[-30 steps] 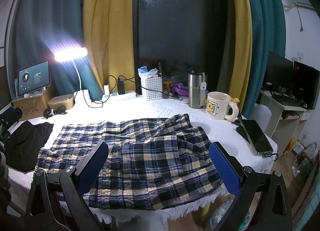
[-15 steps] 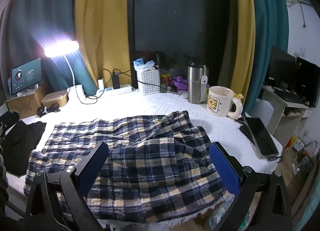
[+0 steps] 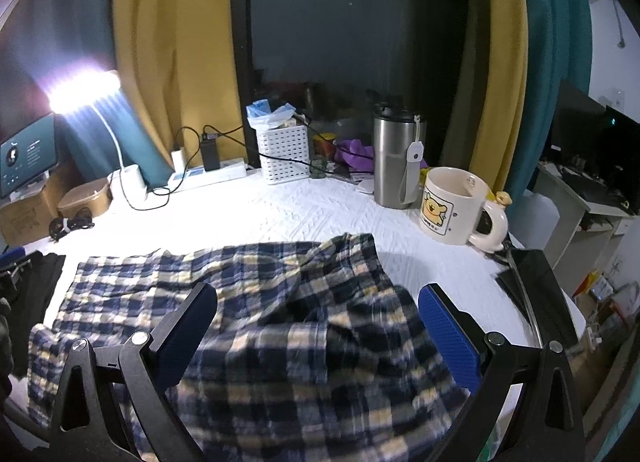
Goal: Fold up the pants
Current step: 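Lower both grippers onto the plaid pants and close them on the fabric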
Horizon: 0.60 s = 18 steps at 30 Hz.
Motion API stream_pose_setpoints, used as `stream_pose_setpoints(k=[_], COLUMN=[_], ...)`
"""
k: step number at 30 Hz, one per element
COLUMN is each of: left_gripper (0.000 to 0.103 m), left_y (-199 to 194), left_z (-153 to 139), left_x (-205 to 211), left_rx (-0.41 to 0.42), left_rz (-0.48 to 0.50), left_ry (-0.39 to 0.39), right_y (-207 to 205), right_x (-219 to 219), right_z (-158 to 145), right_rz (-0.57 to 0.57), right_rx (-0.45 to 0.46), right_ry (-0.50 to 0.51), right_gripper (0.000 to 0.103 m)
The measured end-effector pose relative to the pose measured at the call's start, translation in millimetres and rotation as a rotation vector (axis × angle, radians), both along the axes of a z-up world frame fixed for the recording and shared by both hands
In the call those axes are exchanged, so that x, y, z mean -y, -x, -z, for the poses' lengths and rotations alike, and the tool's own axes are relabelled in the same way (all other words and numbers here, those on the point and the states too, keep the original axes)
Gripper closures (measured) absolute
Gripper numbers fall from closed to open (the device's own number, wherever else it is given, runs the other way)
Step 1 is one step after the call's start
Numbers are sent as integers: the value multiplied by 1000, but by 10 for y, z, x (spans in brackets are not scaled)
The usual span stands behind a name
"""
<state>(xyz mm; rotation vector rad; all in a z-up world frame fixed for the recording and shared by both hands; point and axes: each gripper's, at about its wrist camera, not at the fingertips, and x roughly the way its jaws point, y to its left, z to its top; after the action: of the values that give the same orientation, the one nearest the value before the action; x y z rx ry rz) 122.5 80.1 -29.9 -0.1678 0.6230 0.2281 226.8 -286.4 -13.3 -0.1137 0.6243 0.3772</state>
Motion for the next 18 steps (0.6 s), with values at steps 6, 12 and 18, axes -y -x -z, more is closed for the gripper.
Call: stream_pose_setpoints(k=[6,12,18], left_gripper=[2,2,11], left_y=[-302,-586,-816], left_z=[179,398,630], left_x=[-149,-339,-392], left_rx=[-79,-161,-249], left_rz=[-10,-9,32], left_ry=[26,35,74], right_y=[-451,-914,-1415], right_x=[-71,-173,-160], right_z=[93,193,430], right_rz=[-9,-23,-33], right_rx=[-38,-62,-153], right_ry=[11,19,36], right_gripper=[2,2,2])
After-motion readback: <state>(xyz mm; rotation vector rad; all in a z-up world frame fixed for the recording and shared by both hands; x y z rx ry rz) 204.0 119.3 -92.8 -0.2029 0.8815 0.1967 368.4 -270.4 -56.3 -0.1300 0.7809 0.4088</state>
